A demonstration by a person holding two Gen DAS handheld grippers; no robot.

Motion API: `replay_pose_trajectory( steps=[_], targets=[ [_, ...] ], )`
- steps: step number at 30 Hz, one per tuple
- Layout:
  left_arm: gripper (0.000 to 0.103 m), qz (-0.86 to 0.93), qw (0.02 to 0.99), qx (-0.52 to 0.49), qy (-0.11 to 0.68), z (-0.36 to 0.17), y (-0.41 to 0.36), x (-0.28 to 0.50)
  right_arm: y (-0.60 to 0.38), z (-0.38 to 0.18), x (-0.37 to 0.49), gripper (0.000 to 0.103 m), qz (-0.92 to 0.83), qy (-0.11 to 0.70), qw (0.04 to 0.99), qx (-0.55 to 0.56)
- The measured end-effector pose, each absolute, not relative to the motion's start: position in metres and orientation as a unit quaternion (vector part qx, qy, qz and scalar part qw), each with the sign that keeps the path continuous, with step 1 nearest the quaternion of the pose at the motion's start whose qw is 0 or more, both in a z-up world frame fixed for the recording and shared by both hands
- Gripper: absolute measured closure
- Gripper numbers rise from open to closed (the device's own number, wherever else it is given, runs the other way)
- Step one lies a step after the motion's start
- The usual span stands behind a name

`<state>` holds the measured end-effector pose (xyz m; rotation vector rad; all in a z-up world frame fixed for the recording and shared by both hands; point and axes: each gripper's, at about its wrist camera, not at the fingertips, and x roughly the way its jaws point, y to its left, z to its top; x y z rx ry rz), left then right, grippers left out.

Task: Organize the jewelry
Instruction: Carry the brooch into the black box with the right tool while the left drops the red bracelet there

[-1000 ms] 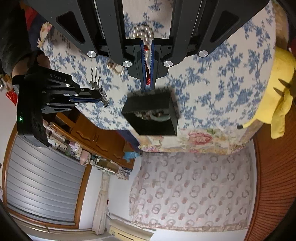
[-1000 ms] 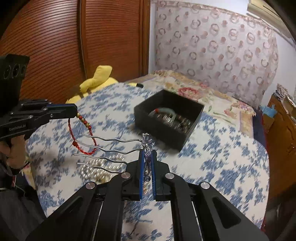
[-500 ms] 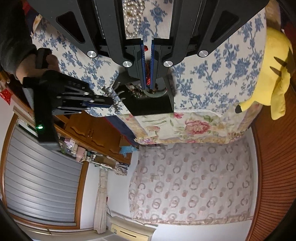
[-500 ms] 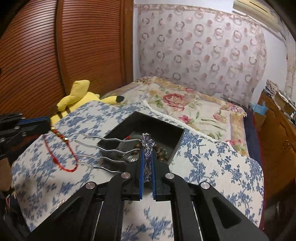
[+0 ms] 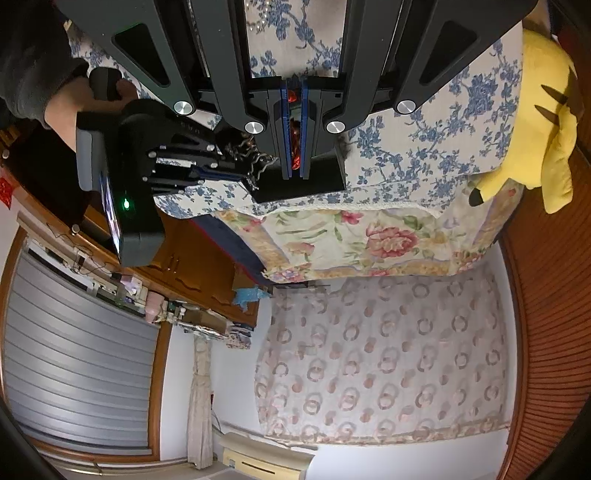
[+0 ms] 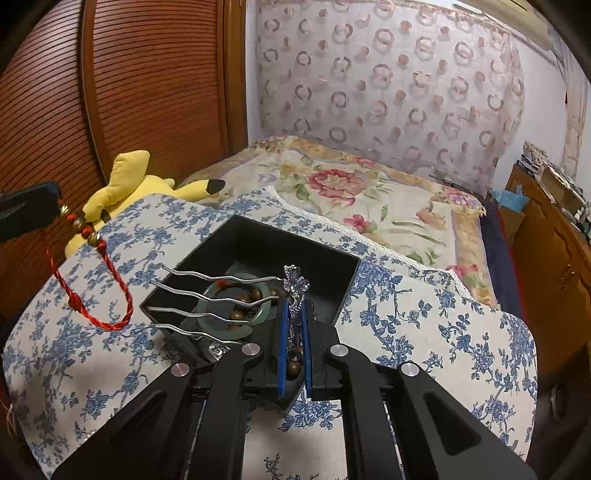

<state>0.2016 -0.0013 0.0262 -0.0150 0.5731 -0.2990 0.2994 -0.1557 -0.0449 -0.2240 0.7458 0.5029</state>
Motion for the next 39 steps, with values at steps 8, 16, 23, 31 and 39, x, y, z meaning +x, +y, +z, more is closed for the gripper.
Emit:
replay_pose_trajectory(
  steps=[8, 16, 23, 31, 39],
  targets=[
    [0.099, -0.137, 0.947, 0.0, 0.292, 0.021, -0.01, 0.226, -0.156, -0.049, 0.303, 0.094, 0.241, 0.369, 0.891, -0.109],
    [0.099, -0.13, 0.945, 0.003, 0.302, 0.016, -0.014, 0.25, -0.172, -0.042, 0.291, 0.094, 0.244, 0.359, 0.895, -0.1],
    [0.099, -0.126, 0.939, 0.001, 0.32, 0.0, -0.022, 0.272, -0.18, -0.041, 0.27, 0.086, 0.255, 0.35, 0.896, -0.095],
    [0.071, -0.119, 0.938, 0.009, 0.326, -0.013, -0.024, 0.266, -0.181, -0.037, 0.238, 0.084, 0.264, 0.33, 0.901, -0.097],
    [0.02, -0.11, 0.946, 0.012, 0.306, -0.012, -0.016, 0.241, -0.19, -0.038, 0.211, 0.073, 0.269, 0.324, 0.904, -0.07]
  ],
)
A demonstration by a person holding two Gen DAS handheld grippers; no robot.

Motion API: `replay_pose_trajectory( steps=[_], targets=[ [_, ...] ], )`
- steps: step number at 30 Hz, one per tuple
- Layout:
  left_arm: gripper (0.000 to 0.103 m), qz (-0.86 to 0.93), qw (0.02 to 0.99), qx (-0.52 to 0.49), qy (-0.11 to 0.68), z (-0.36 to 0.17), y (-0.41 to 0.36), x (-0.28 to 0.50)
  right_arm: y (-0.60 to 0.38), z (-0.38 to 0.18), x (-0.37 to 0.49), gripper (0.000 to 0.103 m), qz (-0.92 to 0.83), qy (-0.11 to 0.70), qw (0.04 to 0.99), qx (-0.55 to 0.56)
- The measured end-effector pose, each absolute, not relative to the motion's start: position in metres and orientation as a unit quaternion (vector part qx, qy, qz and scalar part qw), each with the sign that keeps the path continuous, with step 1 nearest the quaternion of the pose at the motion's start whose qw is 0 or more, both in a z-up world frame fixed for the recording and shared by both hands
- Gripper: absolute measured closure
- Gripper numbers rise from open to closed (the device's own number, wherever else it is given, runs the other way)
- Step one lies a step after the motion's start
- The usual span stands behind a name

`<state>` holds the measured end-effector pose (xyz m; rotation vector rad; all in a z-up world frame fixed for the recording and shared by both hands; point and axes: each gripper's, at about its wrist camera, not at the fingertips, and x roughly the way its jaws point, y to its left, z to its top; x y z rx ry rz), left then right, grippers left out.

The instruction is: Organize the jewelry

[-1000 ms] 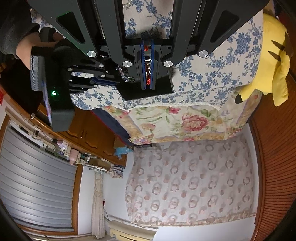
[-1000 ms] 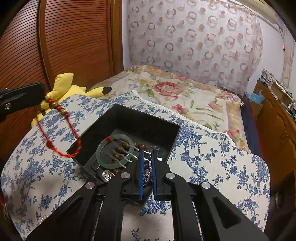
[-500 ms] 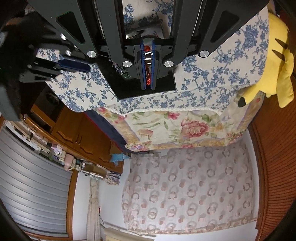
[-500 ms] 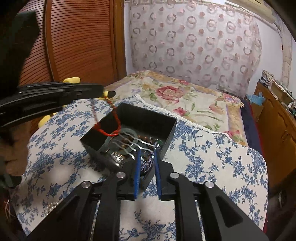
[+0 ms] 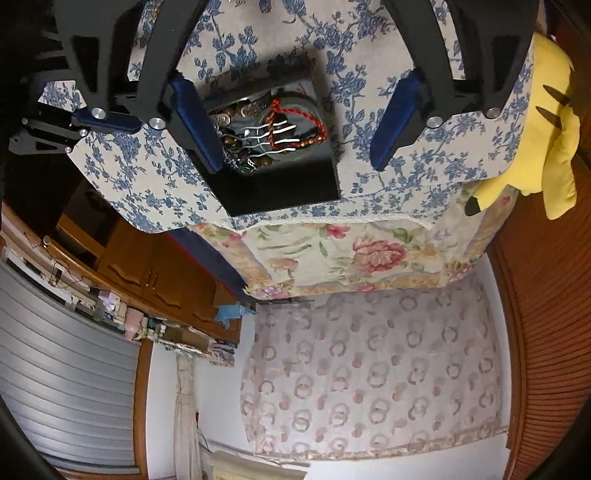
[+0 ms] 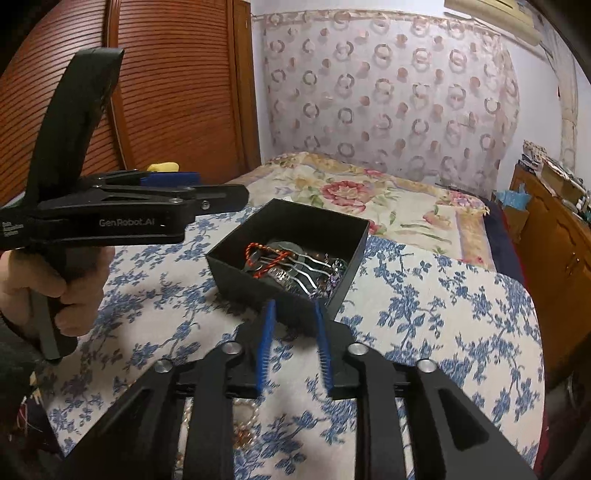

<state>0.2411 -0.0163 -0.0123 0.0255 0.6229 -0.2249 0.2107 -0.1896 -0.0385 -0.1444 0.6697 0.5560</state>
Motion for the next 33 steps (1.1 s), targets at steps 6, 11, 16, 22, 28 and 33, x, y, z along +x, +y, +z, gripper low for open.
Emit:
replay_pose_trajectory(
  steps=[6, 11, 16, 22, 28, 33],
  targets=[
    [0.009, -0.104, 0.949, 0.008, 0.299, -0.014, -0.005, 0.223, -0.198, -0.042, 0.19, 0.069, 0.272, 0.322, 0.905, -0.058],
    [0.008, -0.114, 0.946, -0.006, 0.304, -0.023, 0.009, 0.198, -0.204, -0.053, 0.17, 0.069, 0.283, 0.335, 0.897, -0.057],
    [0.008, -0.116, 0.941, -0.013, 0.319, -0.04, 0.018, 0.17, -0.2, -0.072, 0.151, 0.069, 0.304, 0.357, 0.881, -0.068],
    [0.008, -0.114, 0.934, -0.019, 0.337, -0.058, 0.027, 0.146, -0.19, -0.09, 0.145, 0.069, 0.303, 0.379, 0.869, -0.099],
    [0.008, -0.112, 0.933, -0.018, 0.341, -0.066, 0.033, 0.131, -0.191, -0.098, 0.155, 0.076, 0.3, 0.398, 0.861, -0.098],
    [0.008, -0.115, 0.932, -0.023, 0.344, -0.069, 0.034, 0.126, -0.179, -0.096, 0.152, 0.085, 0.31, 0.392, 0.858, -0.115]
  ],
)
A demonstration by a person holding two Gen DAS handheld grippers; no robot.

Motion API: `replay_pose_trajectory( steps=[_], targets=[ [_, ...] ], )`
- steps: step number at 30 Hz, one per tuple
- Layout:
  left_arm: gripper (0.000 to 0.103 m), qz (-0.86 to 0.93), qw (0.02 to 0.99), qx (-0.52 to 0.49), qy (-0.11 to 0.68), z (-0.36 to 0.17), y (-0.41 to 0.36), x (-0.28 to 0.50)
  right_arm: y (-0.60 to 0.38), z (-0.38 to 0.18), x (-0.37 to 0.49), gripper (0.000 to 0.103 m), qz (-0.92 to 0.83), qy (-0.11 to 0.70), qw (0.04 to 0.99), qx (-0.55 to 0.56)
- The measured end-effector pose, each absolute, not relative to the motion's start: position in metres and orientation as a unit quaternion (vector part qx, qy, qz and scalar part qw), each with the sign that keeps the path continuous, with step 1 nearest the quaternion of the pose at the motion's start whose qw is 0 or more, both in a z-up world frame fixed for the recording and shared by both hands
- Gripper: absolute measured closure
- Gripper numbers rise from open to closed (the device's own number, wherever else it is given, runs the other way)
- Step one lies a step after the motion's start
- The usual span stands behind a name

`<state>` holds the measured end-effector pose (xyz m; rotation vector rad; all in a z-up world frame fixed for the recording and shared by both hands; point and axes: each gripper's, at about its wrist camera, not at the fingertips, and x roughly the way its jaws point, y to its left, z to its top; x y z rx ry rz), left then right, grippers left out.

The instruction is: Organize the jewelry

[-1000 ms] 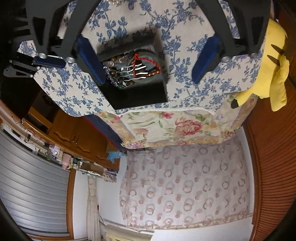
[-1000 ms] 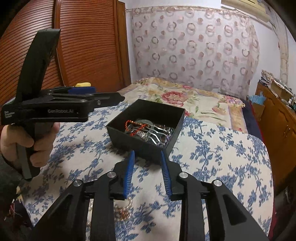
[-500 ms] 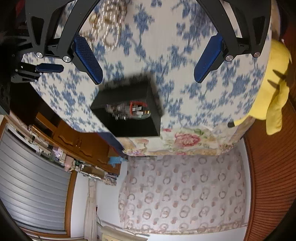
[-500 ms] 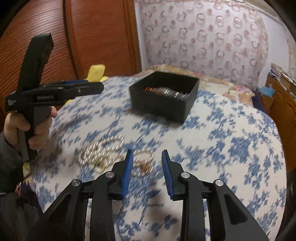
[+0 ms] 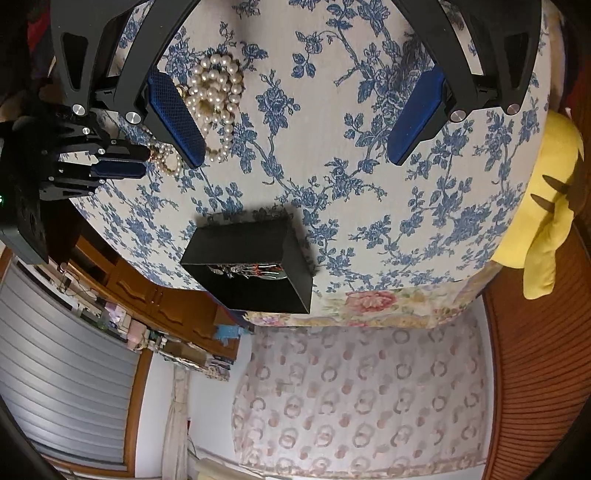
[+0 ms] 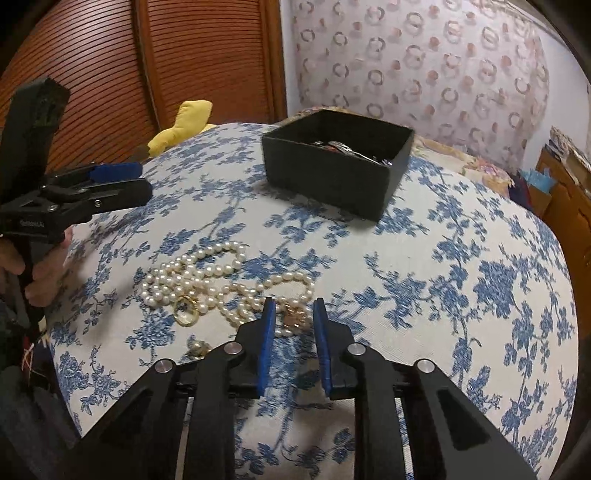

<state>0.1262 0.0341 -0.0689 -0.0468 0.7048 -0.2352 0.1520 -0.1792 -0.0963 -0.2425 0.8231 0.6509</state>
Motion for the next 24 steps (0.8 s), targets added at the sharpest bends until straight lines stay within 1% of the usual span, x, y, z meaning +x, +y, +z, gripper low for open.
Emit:
replay_pose_trajectory(
  steps=[2, 10, 12, 15, 24],
  targets=[
    [0.008, -0.117, 0.931, -0.026, 0.344, -0.069, 0.034, 0.124, -0.175, -0.097, 0.15, 0.087, 0.314, 0.393, 0.855, -0.124],
    [0.008, -0.126, 0.93, -0.024, 0.345, -0.071, 0.03, 0.12, -0.171, -0.103, 0.157, 0.087, 0.295, 0.397, 0.858, -0.141],
    [0.008, -0.126, 0.93, -0.025, 0.345, -0.071, 0.029, 0.12, -0.17, -0.103, 0.158, 0.089, 0.296, 0.397, 0.857, -0.142],
    [0.008, -0.127, 0.929, -0.024, 0.346, -0.071, 0.029, 0.119, -0.171, -0.102, 0.156, 0.09, 0.299, 0.393, 0.857, -0.147],
    [0.008, -0.131, 0.922, -0.006, 0.365, -0.079, 0.019, 0.118, -0.211, -0.076, 0.151, 0.09, 0.293, 0.366, 0.88, -0.08]
  ],
)
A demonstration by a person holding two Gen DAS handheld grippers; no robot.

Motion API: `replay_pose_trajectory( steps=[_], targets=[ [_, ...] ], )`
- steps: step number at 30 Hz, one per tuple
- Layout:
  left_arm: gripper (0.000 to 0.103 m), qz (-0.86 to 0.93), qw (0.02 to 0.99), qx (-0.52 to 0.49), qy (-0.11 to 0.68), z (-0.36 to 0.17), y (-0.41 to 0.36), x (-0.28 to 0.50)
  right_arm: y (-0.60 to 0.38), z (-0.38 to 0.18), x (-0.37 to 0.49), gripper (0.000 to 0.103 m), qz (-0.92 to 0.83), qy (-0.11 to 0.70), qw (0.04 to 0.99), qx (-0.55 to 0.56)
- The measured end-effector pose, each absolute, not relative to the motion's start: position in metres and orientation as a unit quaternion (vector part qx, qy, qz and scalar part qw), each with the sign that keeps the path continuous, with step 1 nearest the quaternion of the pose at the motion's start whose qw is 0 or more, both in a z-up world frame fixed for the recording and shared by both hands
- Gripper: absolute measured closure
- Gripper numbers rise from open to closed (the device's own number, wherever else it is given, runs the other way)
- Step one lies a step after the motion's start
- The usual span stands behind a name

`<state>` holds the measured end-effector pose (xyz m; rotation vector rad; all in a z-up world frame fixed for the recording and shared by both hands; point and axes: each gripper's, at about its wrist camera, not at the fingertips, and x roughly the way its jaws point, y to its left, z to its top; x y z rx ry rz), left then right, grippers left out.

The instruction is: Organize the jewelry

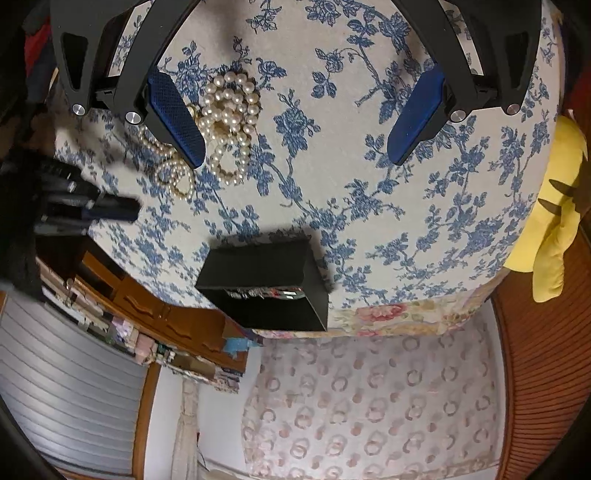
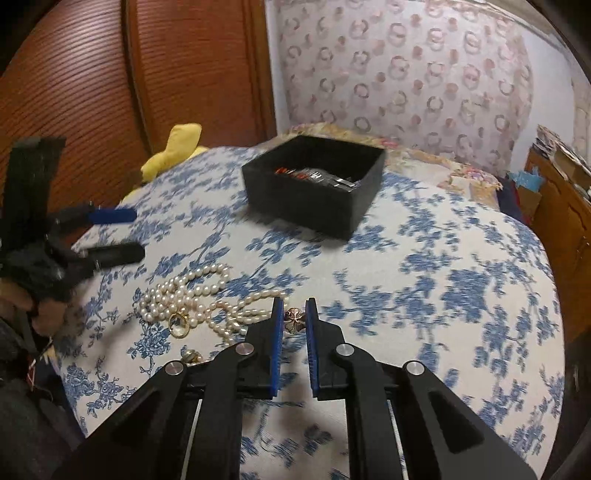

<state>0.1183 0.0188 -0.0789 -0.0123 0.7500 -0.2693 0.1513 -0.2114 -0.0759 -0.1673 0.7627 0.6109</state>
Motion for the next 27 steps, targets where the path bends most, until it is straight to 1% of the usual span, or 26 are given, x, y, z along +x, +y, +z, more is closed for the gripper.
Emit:
replay_pose_trajectory(
  steps=[3, 4, 6, 7, 8, 9, 16, 17, 18, 20, 22, 23, 24, 27],
  targets=[
    [0.008, -0.142, 0.917, -0.002, 0.372, -0.083, 0.015, 0.118, -0.219, -0.074, 0.15, 0.09, 0.287, 0.364, 0.883, -0.078],
    [0.011, -0.145, 0.916, -0.004, 0.374, -0.084, 0.015, 0.119, -0.221, -0.074, 0.149, 0.09, 0.287, 0.365, 0.883, -0.077],
    [0.033, -0.153, 0.909, -0.005, 0.387, -0.088, 0.014, 0.124, -0.222, -0.076, 0.148, 0.09, 0.285, 0.365, 0.883, -0.079],
    [0.039, -0.157, 0.904, -0.006, 0.398, -0.091, 0.013, 0.129, -0.221, -0.077, 0.147, 0.09, 0.284, 0.366, 0.883, -0.08],
    [0.05, -0.16, 0.901, -0.006, 0.404, -0.092, 0.012, 0.133, -0.221, -0.077, 0.147, 0.09, 0.285, 0.365, 0.883, -0.081],
    [0.055, -0.164, 0.898, -0.008, 0.408, -0.094, 0.011, 0.136, -0.22, -0.078, 0.146, 0.09, 0.285, 0.365, 0.882, -0.08],
    [0.058, -0.195, 0.882, 0.005, 0.43, -0.098, -0.006, 0.156, -0.211, -0.078, 0.143, 0.09, 0.294, 0.363, 0.881, -0.08],
    [0.063, -0.196, 0.88, 0.011, 0.432, -0.099, -0.009, 0.159, -0.21, -0.078, 0.142, 0.09, 0.295, 0.363, 0.88, -0.081],
    [0.071, -0.194, 0.878, 0.017, 0.437, -0.101, -0.013, 0.163, -0.208, -0.078, 0.142, 0.09, 0.296, 0.362, 0.88, -0.082],
    [0.073, -0.19, 0.879, 0.035, 0.436, -0.103, -0.02, 0.166, -0.205, -0.077, 0.14, 0.09, 0.3, 0.36, 0.879, -0.084],
    [0.078, -0.186, 0.88, 0.052, 0.433, -0.103, -0.024, 0.167, -0.203, -0.076, 0.138, 0.09, 0.302, 0.358, 0.879, -0.086],
    [0.09, -0.187, 0.88, 0.056, 0.433, -0.103, -0.025, 0.168, -0.202, -0.075, 0.138, 0.09, 0.302, 0.357, 0.88, -0.086],
    [0.096, -0.189, 0.879, 0.061, 0.434, -0.103, -0.027, 0.167, -0.202, -0.074, 0.137, 0.09, 0.303, 0.356, 0.88, -0.086],
    [0.097, -0.186, 0.884, 0.068, 0.423, -0.098, -0.026, 0.161, -0.203, -0.071, 0.135, 0.09, 0.304, 0.352, 0.881, -0.085]
  ],
)
